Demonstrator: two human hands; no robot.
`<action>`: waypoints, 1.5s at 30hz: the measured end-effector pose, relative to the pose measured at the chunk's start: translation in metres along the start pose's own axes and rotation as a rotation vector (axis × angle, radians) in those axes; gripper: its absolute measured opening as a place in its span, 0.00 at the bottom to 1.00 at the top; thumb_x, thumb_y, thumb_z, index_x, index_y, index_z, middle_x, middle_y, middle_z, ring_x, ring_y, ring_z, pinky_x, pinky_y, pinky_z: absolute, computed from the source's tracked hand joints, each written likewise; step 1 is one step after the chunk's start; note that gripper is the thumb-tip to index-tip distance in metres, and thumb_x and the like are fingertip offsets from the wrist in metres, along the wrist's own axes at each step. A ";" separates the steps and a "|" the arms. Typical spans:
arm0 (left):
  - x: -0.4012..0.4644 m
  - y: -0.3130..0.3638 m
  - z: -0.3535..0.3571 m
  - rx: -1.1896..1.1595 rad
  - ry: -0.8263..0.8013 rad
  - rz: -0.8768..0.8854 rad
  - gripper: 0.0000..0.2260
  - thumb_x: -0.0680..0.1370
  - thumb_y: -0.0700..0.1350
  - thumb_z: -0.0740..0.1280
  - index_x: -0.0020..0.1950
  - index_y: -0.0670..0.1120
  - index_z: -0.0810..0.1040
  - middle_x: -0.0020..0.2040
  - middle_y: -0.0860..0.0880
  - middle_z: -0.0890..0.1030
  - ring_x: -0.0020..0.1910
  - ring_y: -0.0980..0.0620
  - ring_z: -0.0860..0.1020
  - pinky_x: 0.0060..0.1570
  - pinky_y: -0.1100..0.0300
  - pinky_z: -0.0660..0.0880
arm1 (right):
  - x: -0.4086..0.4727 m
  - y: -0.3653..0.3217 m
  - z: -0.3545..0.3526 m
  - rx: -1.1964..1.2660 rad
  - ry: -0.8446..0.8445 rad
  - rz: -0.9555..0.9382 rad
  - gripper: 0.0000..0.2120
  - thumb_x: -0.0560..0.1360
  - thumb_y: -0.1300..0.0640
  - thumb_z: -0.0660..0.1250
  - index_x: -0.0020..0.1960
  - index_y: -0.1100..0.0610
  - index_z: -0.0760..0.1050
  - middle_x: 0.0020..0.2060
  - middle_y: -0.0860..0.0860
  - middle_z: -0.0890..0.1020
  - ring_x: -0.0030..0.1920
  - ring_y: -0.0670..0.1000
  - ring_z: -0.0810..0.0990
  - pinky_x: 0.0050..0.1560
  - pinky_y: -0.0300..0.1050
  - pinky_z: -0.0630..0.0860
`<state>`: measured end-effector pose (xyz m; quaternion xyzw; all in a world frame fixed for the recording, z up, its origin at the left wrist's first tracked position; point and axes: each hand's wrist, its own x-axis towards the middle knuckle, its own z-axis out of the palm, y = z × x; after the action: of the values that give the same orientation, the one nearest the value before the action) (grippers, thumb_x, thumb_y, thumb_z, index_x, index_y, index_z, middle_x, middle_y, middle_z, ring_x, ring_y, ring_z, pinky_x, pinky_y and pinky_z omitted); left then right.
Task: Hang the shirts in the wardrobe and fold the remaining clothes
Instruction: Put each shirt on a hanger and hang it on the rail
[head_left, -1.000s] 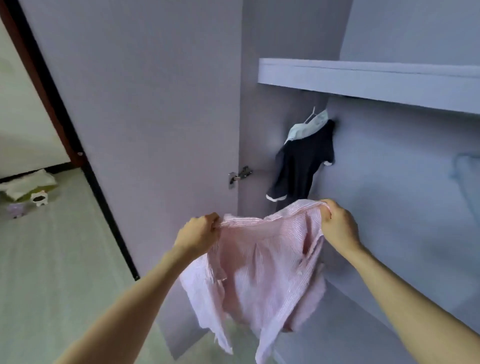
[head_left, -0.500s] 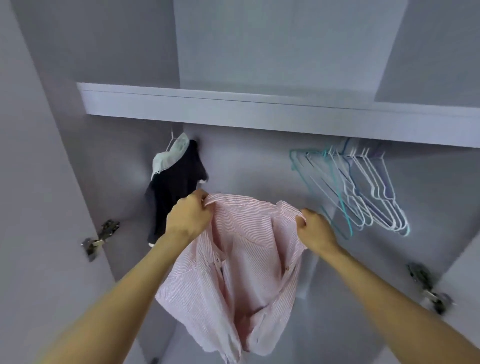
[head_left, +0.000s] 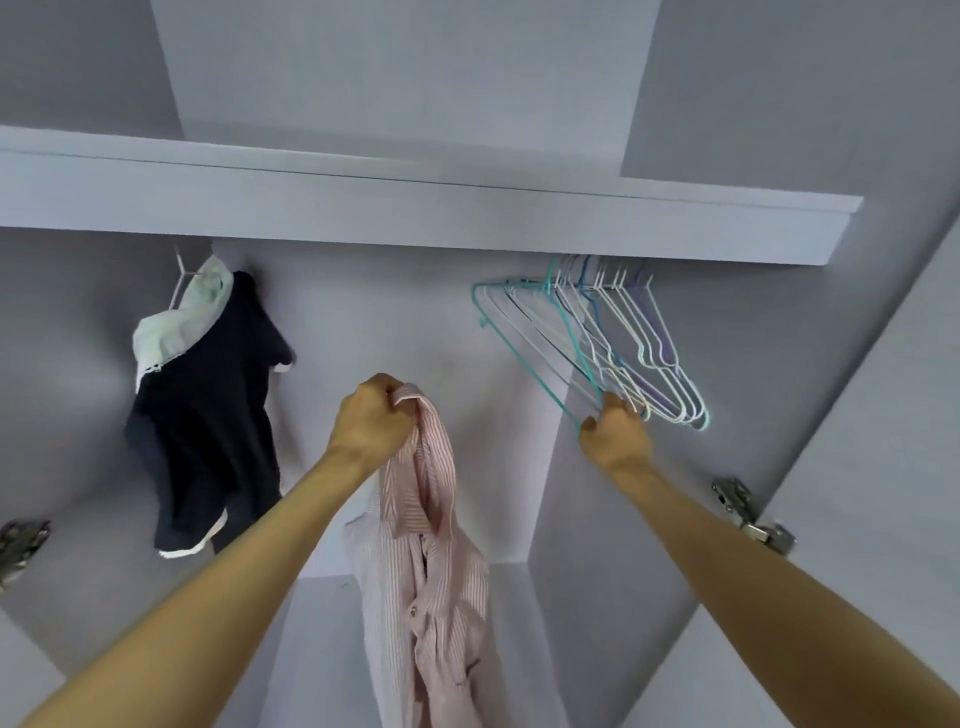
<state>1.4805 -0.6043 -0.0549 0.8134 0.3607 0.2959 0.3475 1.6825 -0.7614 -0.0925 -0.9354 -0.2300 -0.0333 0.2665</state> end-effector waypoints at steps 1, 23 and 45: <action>0.001 -0.002 0.001 0.001 0.003 0.008 0.10 0.78 0.40 0.59 0.55 0.40 0.76 0.51 0.40 0.80 0.52 0.39 0.77 0.49 0.53 0.74 | 0.003 0.000 0.005 0.022 -0.024 0.047 0.21 0.77 0.61 0.58 0.68 0.66 0.61 0.64 0.62 0.70 0.65 0.62 0.69 0.62 0.55 0.66; -0.022 -0.042 -0.003 0.176 -0.097 -0.277 0.16 0.79 0.46 0.53 0.31 0.44 0.64 0.29 0.48 0.68 0.28 0.49 0.65 0.31 0.58 0.63 | -0.044 0.009 0.026 0.940 0.026 0.016 0.11 0.76 0.65 0.62 0.39 0.72 0.74 0.29 0.57 0.70 0.30 0.45 0.67 0.26 0.30 0.63; -0.045 -0.075 -0.023 0.144 -0.125 -0.428 0.18 0.80 0.48 0.54 0.33 0.42 0.71 0.30 0.48 0.72 0.27 0.52 0.67 0.30 0.60 0.65 | -0.088 -0.012 0.089 0.791 -0.244 -0.097 0.06 0.74 0.58 0.68 0.48 0.56 0.73 0.29 0.48 0.70 0.32 0.50 0.69 0.39 0.42 0.68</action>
<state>1.4095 -0.5943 -0.1103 0.7578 0.5229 0.1380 0.3650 1.5931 -0.7428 -0.1790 -0.7462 -0.2990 0.1562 0.5740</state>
